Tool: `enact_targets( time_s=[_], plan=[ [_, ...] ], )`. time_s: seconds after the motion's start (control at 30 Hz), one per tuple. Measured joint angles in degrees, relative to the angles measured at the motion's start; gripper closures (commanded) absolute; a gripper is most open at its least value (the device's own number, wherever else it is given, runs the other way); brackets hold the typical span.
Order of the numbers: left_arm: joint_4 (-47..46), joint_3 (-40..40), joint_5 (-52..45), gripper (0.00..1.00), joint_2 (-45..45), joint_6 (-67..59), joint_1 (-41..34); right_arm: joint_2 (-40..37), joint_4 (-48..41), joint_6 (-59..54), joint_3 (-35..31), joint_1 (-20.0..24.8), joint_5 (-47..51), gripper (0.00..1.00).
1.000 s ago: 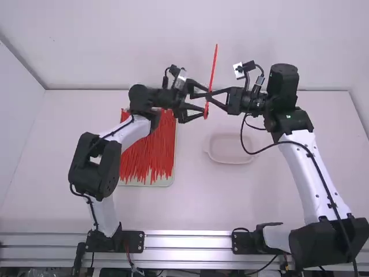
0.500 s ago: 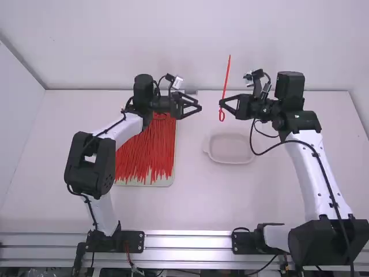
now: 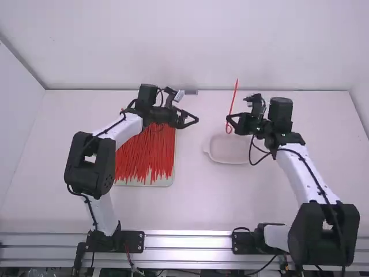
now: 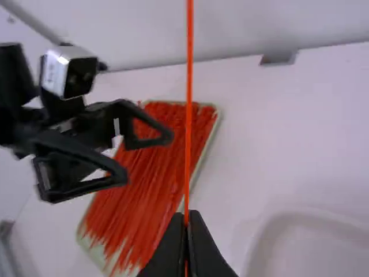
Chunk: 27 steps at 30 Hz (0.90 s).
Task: Fasten the cable tie
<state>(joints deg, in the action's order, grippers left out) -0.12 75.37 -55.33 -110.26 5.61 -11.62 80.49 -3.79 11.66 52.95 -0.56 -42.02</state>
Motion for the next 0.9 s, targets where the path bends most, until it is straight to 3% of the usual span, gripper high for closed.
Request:
enact_targets(
  time_s=[0.17, 0.37, 0.73, 0.9],
  plan=[
    [-1.5, 0.0, 1.8, 0.01, 0.0, -1.2, 0.0, 0.0, 7.3, 2.6, -9.2, 0.9, 5.6, 1.0],
    [-3.4, 0.0, 1.9, 0.01, 0.0, -3.9, 0.0, 0.0, 10.1, 4.1, -14.3, -3.0, 15.7, 1.0],
    [-5.0, 0.0, 1.8, 0.01, 0.0, -4.3, 0.0, 0.3, 12.9, 4.7, -16.3, -10.0, 33.0, 1.0],
    [-5.4, 0.0, 1.8, 0.01, 0.0, -5.1, 0.0, 6.3, 17.5, 4.8, -16.3, -10.3, 35.3, 1.0]
  ],
)
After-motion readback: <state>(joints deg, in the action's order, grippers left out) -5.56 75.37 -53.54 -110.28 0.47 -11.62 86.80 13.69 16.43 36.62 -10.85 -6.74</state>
